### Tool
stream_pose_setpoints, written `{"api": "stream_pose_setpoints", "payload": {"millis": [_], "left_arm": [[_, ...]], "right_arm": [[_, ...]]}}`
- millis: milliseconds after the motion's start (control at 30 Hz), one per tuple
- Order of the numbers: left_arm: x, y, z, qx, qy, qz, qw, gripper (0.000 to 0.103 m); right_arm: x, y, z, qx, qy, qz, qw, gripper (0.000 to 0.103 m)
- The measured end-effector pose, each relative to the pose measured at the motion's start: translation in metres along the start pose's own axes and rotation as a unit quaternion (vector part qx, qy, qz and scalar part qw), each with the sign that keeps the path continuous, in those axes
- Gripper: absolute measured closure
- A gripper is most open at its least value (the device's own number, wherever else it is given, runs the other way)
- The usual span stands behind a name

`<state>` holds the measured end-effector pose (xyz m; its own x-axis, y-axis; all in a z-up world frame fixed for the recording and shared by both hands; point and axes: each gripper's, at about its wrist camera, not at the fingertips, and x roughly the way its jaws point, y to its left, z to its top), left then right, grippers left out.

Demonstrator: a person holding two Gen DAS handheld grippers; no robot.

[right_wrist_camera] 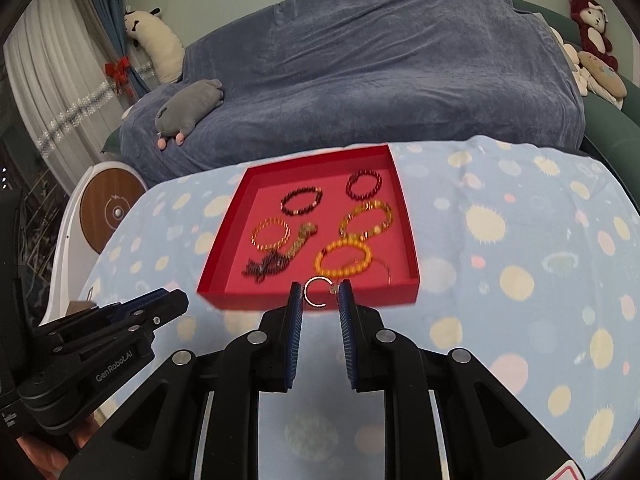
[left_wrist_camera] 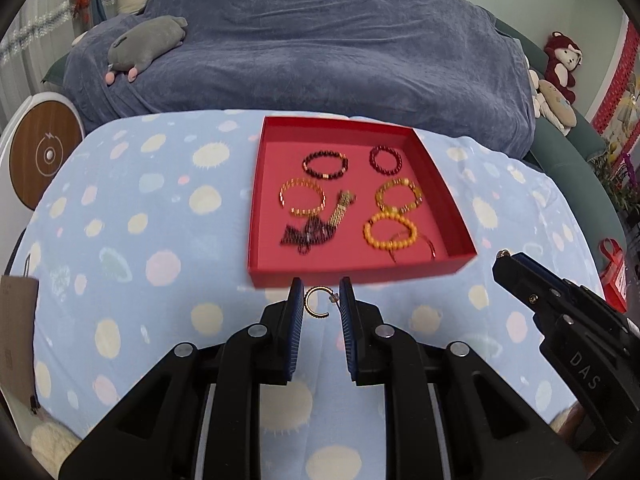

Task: Organize jewelry
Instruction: 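Carry both held earrings over the red box, then open both tools to drop the earrings into the red box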

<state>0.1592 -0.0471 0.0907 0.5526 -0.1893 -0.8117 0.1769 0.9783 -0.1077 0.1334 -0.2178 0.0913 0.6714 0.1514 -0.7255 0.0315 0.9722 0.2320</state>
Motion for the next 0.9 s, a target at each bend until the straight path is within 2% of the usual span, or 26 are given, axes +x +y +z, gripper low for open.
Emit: {"api": "stream_pose_setpoints", "payload": {"millis": [200, 400, 900], "left_arm": [[0.030, 0.001, 0.030, -0.004, 0.000, 0.008, 1.0000, 0.085], [0.060, -0.002, 0.047, 0.005, 0.009, 0.016, 0.9998, 0.085], [0.114, -0.002, 0.063, 0.011, 0.033, 0.024, 0.9991, 0.085]], "right_arm": [[0.034, -0.009, 0.024, 0.004, 0.006, -0.002, 1.000, 0.086], [0.069, -0.016, 0.041, 0.008, 0.019, -0.004, 1.000, 0.086], [0.125, -0.018, 0.049, 0.011, 0.049, -0.010, 0.999, 0.086]]}}
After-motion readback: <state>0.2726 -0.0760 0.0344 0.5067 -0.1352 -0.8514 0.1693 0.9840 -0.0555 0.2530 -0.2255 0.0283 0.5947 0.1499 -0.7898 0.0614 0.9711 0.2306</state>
